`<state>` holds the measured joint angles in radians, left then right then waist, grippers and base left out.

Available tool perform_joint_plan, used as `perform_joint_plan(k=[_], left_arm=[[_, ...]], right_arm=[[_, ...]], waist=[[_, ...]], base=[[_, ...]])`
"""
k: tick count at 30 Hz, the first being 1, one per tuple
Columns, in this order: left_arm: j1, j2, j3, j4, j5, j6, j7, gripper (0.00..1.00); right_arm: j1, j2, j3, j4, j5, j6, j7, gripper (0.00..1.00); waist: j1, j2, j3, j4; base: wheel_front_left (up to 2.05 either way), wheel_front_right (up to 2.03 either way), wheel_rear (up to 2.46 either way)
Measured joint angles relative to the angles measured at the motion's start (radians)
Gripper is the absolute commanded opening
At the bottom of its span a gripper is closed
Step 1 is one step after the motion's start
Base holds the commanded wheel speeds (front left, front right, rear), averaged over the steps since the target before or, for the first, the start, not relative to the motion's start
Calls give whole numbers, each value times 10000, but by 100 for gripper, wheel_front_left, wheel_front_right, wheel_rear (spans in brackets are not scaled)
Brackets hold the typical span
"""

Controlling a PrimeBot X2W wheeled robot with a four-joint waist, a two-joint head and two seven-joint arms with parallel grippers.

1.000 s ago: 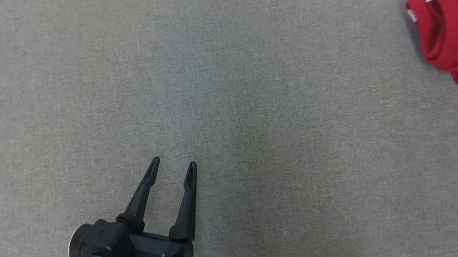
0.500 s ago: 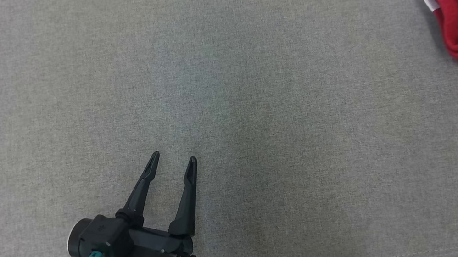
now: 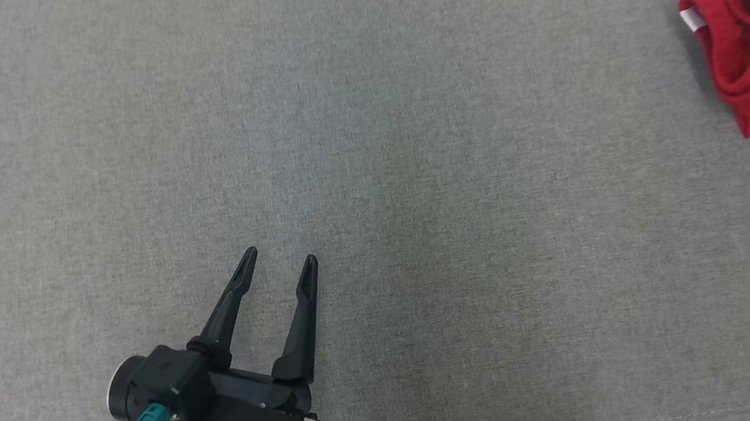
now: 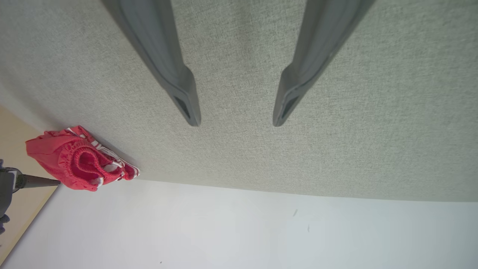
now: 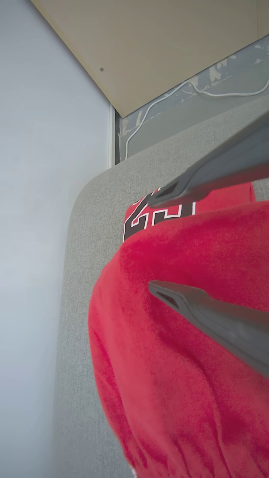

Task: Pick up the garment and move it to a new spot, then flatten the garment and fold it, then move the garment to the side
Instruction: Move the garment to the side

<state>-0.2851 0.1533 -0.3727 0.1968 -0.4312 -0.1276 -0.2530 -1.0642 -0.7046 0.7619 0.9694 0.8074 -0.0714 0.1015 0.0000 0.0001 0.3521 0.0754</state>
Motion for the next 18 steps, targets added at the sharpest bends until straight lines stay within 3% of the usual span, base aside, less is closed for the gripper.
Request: perform_joint_plan(k=[10, 18], left_arm=[[89, 92, 644, 171, -77, -31, 0, 100], [682, 234, 1189, 35, -90, 148, 0, 100]], right_arm=[[387, 821, -59, -610, 31, 127, -1737, 100], [1606, 1003, -222, -1534, 244, 244, -3080, 100]], waist=[[0, -2, -930, -272], [-1, -2, -1823, -638]], base=[[0, 0, 0], [0, 0, 0]])
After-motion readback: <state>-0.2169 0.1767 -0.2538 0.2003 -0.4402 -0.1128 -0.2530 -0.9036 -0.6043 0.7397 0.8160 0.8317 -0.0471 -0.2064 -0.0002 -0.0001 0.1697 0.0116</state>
